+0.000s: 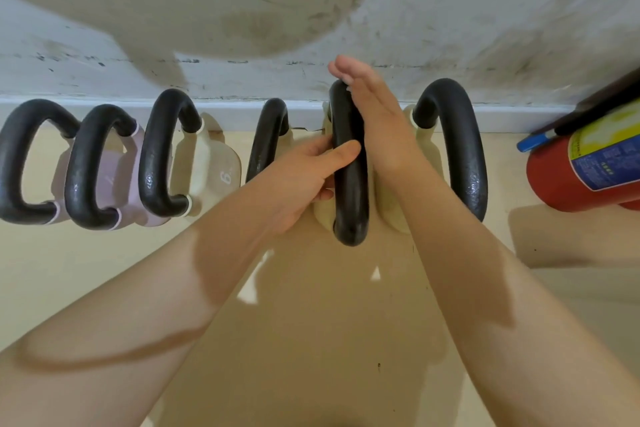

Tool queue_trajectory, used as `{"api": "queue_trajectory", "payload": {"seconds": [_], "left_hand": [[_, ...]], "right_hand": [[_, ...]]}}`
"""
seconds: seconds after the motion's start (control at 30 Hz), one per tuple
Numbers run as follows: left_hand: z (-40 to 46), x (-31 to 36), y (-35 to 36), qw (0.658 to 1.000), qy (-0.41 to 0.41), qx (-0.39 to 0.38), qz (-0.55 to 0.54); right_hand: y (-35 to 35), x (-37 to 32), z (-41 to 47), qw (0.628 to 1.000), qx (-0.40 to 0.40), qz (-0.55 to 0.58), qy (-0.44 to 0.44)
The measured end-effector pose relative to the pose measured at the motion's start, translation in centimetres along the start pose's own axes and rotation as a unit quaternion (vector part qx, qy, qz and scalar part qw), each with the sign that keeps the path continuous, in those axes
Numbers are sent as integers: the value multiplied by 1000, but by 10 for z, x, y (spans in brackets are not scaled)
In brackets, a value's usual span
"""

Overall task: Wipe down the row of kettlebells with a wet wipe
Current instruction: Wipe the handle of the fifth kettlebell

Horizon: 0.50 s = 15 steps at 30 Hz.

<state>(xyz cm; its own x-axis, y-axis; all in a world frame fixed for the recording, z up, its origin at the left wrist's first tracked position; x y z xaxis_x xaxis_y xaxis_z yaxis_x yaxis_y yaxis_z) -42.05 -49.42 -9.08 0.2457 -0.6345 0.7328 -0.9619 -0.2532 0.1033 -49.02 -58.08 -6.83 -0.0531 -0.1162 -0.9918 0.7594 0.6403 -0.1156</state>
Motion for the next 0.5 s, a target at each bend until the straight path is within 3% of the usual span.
{"api": "queue_trajectory", "payload": {"seconds": [0.23, 0.4, 0.5], "left_hand": [[8, 10, 5, 1000, -25, 11, -2], [6, 9, 7, 999, -23, -2, -26], [4, 0, 10, 999, -28, -15, -1]], "right_hand": [[-23, 12, 51, 978, -77, -177, 75], [-29, 4, 43, 977, 41, -209, 0], [-22, -3, 46, 959, -55, -274, -35]]}}
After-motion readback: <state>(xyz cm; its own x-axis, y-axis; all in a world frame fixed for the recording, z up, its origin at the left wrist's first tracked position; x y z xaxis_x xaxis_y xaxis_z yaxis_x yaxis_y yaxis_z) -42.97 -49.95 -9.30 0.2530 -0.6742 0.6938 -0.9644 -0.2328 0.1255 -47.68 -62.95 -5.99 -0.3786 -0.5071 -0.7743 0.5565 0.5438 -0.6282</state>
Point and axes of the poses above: each hand's wrist, its own z-axis towards the middle knuckle, its own y-axis out of the palm, x = y × z, the point moved 3 cm from there along z, towards the middle knuckle, and after that the axes turned 10 degrees about -y, right-handed, at the moved point
